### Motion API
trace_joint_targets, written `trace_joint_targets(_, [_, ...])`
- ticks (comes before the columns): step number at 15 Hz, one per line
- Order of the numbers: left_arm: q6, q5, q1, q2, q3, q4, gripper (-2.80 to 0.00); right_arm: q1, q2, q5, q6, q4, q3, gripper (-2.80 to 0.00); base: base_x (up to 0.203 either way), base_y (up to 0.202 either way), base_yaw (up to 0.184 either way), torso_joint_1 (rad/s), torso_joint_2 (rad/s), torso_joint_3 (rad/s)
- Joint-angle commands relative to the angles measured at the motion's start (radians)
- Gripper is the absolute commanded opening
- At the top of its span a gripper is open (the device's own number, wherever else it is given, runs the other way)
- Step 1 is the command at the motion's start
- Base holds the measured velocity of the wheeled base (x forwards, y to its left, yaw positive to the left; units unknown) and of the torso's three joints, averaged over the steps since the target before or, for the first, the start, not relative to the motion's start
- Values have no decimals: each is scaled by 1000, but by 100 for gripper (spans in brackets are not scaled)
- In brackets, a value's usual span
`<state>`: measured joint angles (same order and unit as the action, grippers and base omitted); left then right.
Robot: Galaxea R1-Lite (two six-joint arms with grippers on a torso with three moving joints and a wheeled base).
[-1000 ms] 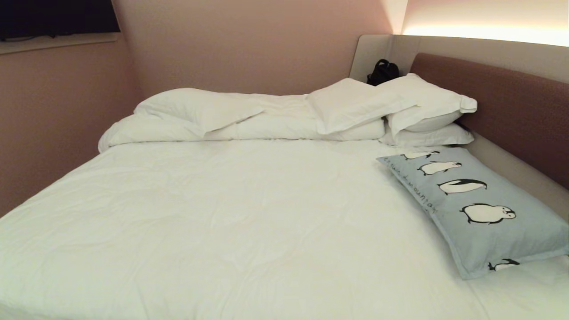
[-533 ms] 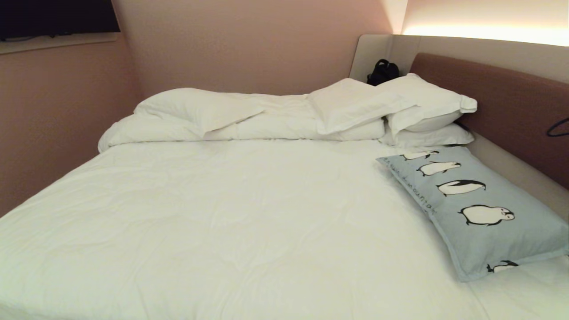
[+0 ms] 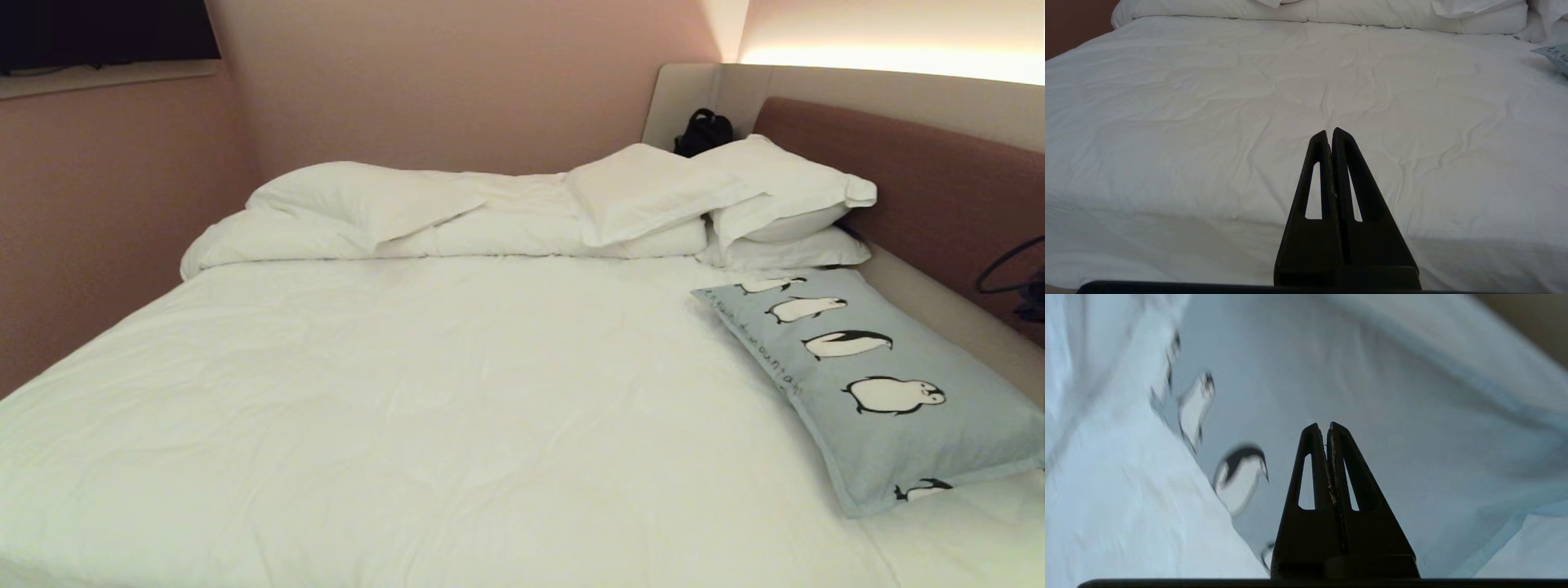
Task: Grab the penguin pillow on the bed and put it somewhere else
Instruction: Pick up the pillow
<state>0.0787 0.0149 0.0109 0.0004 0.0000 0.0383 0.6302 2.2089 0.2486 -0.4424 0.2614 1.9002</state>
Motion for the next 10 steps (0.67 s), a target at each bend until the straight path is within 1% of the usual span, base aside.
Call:
trace_joint_targets(1, [1,0,0,0,0,1,-280,-20,36,64,158,41,13,-280,0,0,0,0,0,0])
trace_joint_targets(3, [1,0,0,0,0,2,-280,-54,54,45,218,29,33,-280,0,0,0,0,0,0])
trace_joint_targets(6, [1,0,0,0,0,0,-280,-96,58,-23,358,7,33,-280,0,0,0,0,0,0])
trace_joint_targets(10, [1,0,0,0,0,2,-280,-110,50,-26,511,14,33,-280,0,0,0,0,0,0])
